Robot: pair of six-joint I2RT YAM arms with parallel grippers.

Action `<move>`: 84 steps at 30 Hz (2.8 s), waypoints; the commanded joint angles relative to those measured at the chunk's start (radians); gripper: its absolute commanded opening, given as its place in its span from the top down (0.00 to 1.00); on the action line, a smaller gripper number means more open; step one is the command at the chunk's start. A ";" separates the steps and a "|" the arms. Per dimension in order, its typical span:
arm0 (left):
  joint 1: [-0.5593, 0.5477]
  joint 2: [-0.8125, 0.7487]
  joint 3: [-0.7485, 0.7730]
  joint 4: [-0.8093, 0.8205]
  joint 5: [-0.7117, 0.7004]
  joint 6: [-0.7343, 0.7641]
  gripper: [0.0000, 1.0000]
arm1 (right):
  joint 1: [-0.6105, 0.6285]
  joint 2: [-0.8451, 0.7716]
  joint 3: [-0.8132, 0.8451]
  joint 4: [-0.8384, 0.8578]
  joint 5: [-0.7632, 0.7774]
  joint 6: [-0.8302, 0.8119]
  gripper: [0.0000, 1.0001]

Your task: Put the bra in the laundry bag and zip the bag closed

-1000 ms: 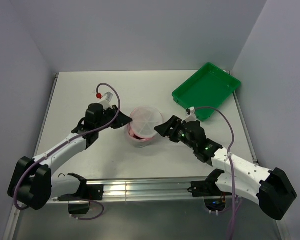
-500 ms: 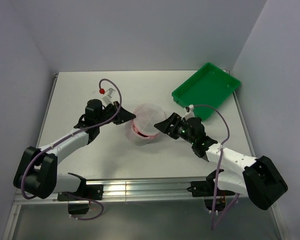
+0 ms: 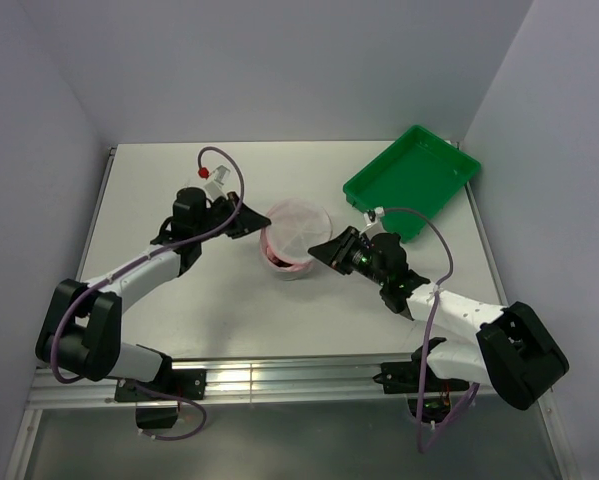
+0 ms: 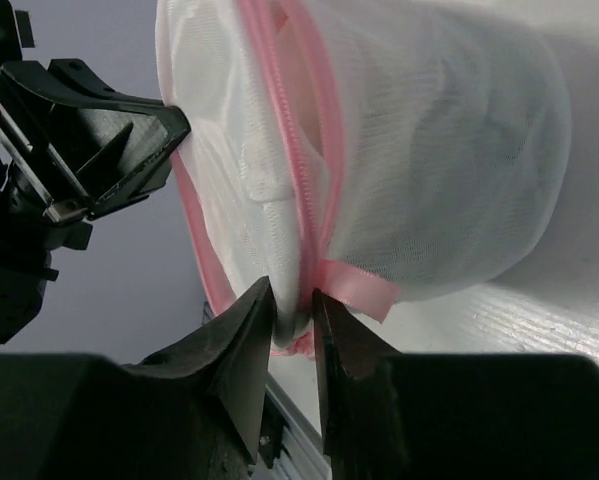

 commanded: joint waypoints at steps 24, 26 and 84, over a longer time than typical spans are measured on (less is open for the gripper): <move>-0.665 -0.282 -0.094 -0.196 -0.859 -0.056 0.62 | 0.054 0.009 0.064 -0.066 0.154 0.066 0.88; -0.688 -0.207 -0.092 -0.140 -0.861 -0.053 0.61 | 0.055 0.008 0.060 -0.064 0.152 0.066 0.91; -0.778 -0.134 -0.258 0.046 -1.254 0.067 1.00 | -0.024 -0.026 0.067 -0.161 -0.010 -0.079 1.00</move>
